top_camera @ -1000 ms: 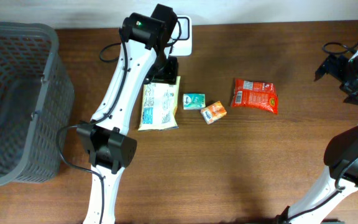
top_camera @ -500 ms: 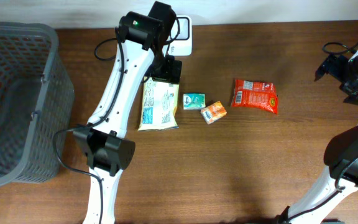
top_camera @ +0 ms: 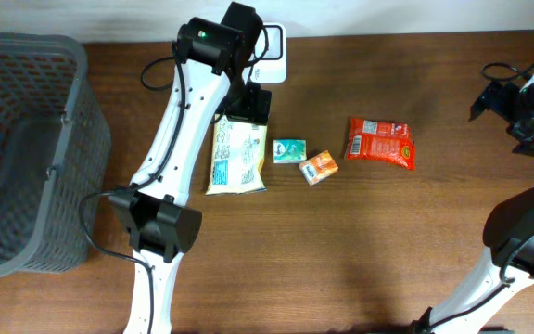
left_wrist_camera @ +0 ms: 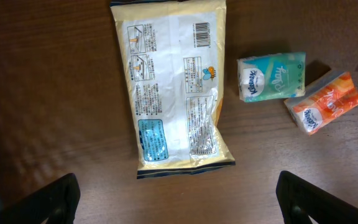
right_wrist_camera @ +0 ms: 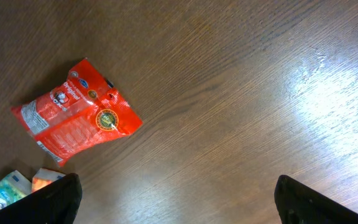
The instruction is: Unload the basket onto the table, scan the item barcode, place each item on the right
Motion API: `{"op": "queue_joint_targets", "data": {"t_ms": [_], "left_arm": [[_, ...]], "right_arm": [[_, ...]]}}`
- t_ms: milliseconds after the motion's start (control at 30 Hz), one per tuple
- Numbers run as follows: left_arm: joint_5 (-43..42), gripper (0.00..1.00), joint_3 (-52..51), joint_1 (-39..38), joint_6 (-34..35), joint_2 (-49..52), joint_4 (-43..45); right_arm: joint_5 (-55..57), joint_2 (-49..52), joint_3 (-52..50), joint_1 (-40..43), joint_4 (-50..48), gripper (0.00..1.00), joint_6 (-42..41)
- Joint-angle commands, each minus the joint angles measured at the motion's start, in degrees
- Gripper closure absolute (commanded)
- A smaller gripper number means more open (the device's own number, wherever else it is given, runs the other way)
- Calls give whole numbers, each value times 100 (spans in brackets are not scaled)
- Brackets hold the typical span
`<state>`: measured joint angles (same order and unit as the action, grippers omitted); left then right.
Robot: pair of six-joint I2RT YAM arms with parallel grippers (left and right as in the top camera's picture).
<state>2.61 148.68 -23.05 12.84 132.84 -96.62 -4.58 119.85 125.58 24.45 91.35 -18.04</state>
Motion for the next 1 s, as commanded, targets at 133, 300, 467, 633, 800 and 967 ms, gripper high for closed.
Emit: {"op": "queue_joint_targets", "data": {"t_ms": [133,300,467,633,800,967], "left_arm": [[66,1,50,31,219,-192,79],[603,1,-101,35,885,-190,306],[837,1,-693,35,903,-181,601],[820,1,-1384,35,901,-181,656],[822,1,-1484,37,903,-181,791],[820,1,-1484,90,903,-173,841]], "right_arm": [[-33,-24,7,-4,13,2,-46],[-33,-24,7,-4,15,2,-46],[-33,-24,7,-4,13,2,-46],[11,-24,7,-4,13,1,-44],[-774,-24,7,-4,11,2,-46],[-1123,-17,-166,-203,-319,1,-22]]}}
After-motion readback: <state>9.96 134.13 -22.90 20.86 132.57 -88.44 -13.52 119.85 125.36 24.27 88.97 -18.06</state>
